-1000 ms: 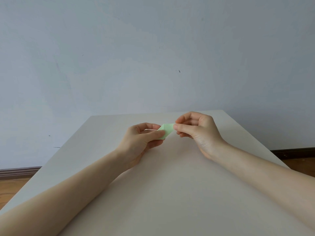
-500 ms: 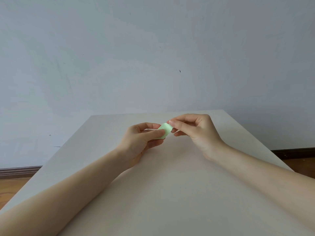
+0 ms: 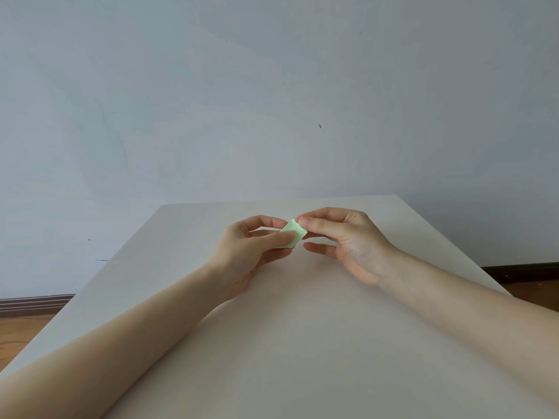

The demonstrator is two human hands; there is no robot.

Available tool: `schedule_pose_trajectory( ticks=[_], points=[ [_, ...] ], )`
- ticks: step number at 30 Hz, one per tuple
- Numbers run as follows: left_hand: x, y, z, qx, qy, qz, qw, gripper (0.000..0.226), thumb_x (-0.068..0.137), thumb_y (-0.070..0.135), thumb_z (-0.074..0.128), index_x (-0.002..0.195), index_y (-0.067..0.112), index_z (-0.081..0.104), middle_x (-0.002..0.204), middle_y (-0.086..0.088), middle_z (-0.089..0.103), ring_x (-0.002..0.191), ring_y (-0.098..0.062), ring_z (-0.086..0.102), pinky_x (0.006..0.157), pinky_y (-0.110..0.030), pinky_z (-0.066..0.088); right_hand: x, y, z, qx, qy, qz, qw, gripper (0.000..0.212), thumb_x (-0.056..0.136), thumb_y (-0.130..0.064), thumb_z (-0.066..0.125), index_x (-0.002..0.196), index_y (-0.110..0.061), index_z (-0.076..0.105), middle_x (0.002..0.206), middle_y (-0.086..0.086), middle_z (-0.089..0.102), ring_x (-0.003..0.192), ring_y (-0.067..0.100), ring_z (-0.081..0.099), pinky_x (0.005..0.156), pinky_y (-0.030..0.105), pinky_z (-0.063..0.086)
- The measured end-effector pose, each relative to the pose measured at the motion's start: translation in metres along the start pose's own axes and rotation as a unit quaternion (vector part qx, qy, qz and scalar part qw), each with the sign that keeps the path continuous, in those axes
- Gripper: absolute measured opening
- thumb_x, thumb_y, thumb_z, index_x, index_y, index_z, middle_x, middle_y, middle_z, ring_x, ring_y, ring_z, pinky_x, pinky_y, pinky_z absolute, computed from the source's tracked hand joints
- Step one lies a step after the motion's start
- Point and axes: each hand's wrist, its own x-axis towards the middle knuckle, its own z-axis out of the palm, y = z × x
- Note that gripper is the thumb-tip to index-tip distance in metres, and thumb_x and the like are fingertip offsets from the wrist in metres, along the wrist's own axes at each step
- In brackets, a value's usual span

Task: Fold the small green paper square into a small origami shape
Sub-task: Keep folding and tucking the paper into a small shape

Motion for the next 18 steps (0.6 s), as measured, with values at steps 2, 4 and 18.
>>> schedule_pose_trajectory(
  ticks=[2,4,18],
  points=[
    [-0.0002,0.0,0.0001,0.001,-0.006,0.001,1.0,0.01,0.076,-0.001,0.069,0.081,0.006,0.064,0.077,-0.007,0.072,0.068,-0.013,0.068,0.066,-0.019,0.056,0.0004,-0.0002,-0.0006,0.007,0.0,0.016,1.0,0.003,0.078,-0.008,0.069,0.076,-0.01,0.068,0.08,0.002,0.068,0.074,0.012,0.065,0.069,0.024,0.055],
    [-0.0003,0.0002,0.0,0.004,-0.014,0.001,1.0,0.009,0.077,-0.001,0.068,0.082,0.006,0.064,0.077,-0.006,0.072,0.069,-0.013,0.068,0.068,-0.019,0.056,0.0011,-0.0001,-0.0017,0.016,-0.004,0.036,0.999,0.008,0.076,-0.006,0.07,0.077,-0.011,0.065,0.079,0.003,0.067,0.073,0.013,0.065,0.068,0.025,0.055],
    [-0.0028,0.0031,0.0005,-0.018,-0.043,-0.008,0.999,0.022,0.081,0.003,0.064,0.102,0.005,0.067,0.087,-0.004,0.073,0.078,-0.01,0.069,0.071,-0.016,0.054,0.0025,-0.0008,-0.004,0.035,-0.012,0.084,0.996,0.009,0.077,-0.006,0.07,0.085,-0.003,0.069,0.073,0.005,0.069,0.061,0.011,0.065,0.059,0.02,0.053]
  ],
)
